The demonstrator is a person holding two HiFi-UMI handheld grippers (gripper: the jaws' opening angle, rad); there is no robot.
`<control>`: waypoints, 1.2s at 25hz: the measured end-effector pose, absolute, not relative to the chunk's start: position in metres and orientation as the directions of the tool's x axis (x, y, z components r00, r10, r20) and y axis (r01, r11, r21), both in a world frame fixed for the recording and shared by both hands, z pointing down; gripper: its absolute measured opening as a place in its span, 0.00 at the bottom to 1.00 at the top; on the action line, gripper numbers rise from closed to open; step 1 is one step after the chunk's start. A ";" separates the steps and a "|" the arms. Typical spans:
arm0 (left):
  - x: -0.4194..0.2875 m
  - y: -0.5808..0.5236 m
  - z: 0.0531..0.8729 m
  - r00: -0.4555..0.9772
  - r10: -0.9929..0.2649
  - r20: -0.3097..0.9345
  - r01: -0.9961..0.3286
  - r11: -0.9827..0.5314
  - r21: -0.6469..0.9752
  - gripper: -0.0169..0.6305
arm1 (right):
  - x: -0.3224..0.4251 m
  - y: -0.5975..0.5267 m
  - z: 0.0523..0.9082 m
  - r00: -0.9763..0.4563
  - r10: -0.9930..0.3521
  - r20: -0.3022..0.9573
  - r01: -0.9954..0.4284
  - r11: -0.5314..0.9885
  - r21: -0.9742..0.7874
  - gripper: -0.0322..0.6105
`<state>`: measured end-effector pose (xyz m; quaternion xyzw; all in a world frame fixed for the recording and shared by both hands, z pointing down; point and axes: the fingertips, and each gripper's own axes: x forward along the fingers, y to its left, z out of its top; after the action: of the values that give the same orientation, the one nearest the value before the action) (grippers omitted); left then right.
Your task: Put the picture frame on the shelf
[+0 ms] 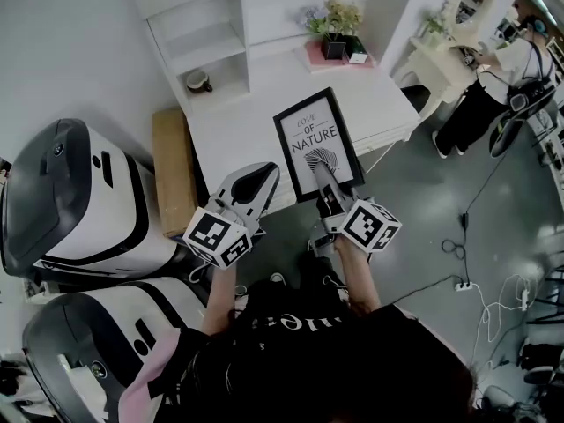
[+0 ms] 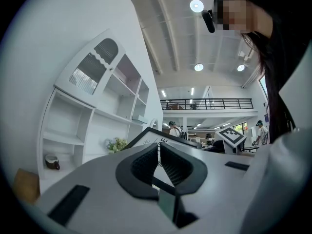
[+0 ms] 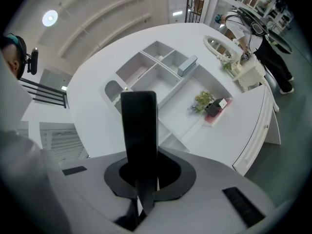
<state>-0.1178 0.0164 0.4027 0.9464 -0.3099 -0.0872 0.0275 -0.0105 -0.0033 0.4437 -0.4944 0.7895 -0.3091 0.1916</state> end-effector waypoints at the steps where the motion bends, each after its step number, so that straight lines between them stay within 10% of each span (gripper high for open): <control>1: -0.117 0.012 0.403 0.792 -0.593 -0.146 -0.583 -0.805 0.108 0.07 | -0.009 -0.007 0.445 -0.437 -0.900 0.005 -0.662 0.318 -0.679 0.13; 30: 0.046 -0.211 0.400 0.705 -0.703 -0.093 -0.696 -0.711 0.097 0.07 | 0.159 -0.243 0.448 -0.552 -0.834 -0.003 -0.545 0.363 -0.756 0.13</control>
<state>0.0463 -0.2113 0.4000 0.9230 -0.3789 -0.0616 0.0274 0.1588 -0.2430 0.4484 -0.4301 0.8015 -0.3653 0.1977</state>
